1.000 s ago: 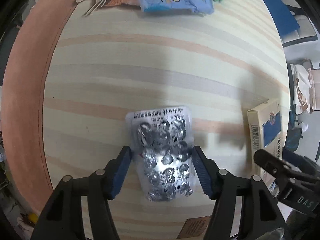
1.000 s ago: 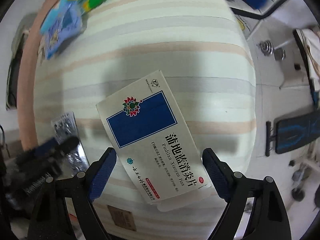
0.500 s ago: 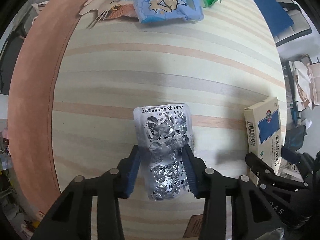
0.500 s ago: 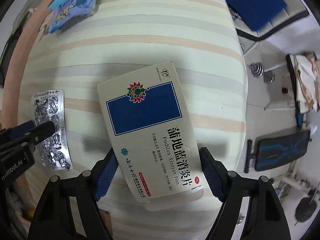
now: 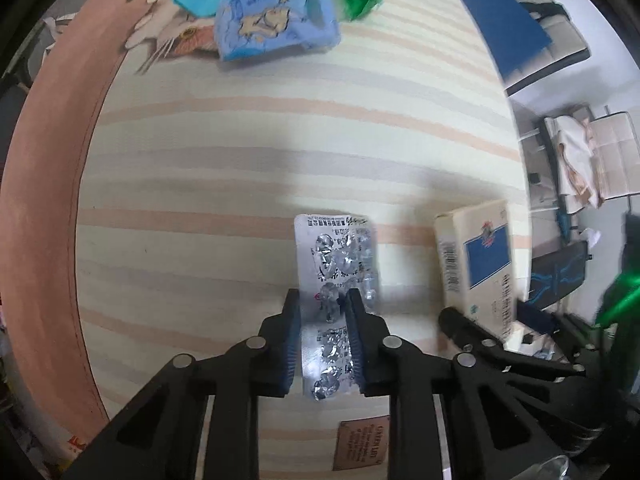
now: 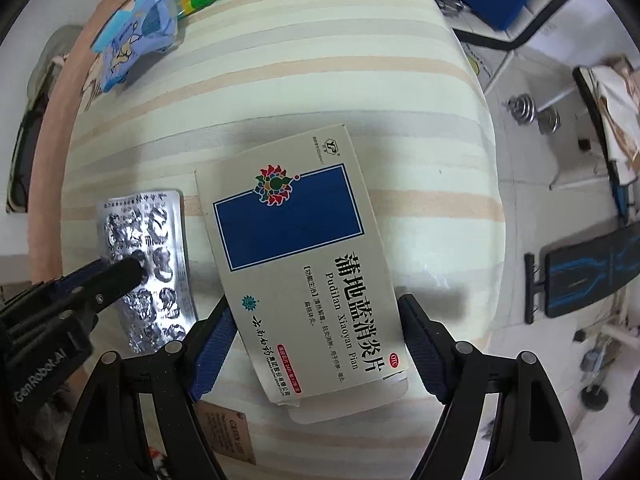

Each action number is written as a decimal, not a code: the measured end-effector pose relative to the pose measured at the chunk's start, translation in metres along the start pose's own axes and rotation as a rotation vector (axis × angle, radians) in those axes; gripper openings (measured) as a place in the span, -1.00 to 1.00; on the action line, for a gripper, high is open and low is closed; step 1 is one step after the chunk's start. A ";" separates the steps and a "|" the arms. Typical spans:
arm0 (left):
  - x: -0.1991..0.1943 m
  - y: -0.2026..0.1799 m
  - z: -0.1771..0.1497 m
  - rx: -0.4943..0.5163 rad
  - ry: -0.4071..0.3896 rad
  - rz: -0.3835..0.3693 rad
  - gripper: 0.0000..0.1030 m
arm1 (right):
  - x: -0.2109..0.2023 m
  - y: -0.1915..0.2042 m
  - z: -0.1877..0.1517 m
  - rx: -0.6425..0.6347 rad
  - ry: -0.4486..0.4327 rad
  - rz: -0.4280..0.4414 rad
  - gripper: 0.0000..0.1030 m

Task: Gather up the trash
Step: 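Carry both items over the trash bin and open both tools to drop them, then move both tools back over the table toward the snack packets, then grasp the blue cartoon snack packet with the left tool while the right tool grasps the green-blue packet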

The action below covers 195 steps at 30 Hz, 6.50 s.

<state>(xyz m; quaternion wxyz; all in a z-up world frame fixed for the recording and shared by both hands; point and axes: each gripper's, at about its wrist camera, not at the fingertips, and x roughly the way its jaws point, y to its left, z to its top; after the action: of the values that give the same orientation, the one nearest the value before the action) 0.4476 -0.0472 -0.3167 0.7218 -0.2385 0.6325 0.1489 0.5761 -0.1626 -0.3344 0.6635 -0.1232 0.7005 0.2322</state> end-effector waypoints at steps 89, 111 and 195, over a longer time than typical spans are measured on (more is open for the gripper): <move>0.223 0.316 -0.377 0.037 0.047 0.190 0.95 | 0.355 0.125 -0.477 0.245 0.079 -0.041 1.00; 0.002 0.277 -0.420 0.068 -0.001 0.109 0.95 | 0.070 0.164 -0.519 0.193 -0.076 -0.070 1.00; -0.081 0.177 0.094 -0.180 -0.302 0.238 -0.44 | -0.068 0.069 0.171 0.139 -0.325 0.279 -0.30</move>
<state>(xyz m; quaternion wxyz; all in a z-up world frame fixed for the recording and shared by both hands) 0.4229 0.1591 -0.2560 0.7615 -0.2008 0.5248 0.3231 0.6982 -0.0288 -0.2580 0.7361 0.0599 0.6088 0.2898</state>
